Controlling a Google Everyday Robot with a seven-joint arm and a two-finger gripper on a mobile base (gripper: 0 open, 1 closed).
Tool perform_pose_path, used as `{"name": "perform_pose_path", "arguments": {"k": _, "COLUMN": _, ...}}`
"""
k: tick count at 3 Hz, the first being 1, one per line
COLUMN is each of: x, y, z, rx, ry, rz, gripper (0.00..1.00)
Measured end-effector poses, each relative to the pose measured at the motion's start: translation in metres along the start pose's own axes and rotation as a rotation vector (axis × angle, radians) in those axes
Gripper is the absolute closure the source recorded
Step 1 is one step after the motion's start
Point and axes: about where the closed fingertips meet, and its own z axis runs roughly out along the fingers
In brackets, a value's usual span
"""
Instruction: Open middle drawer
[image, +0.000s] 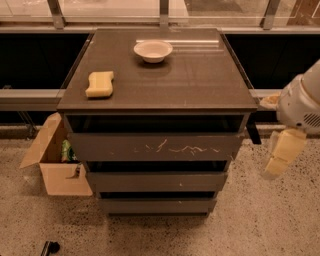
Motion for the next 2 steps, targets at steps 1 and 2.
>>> {"name": "perform_pose_path", "arguments": {"k": 1, "x": 0.03, "y": 0.0, "z": 0.063, "rx": -0.079, "ry": -0.105, "rz": 0.118, "gripper": 0.0}}
{"name": "perform_pose_path", "arguments": {"k": 2, "x": 0.033, "y": -0.001, "z": 0.075, "rx": -0.097, "ry": -0.126, "rz": 0.138, "gripper": 0.0}}
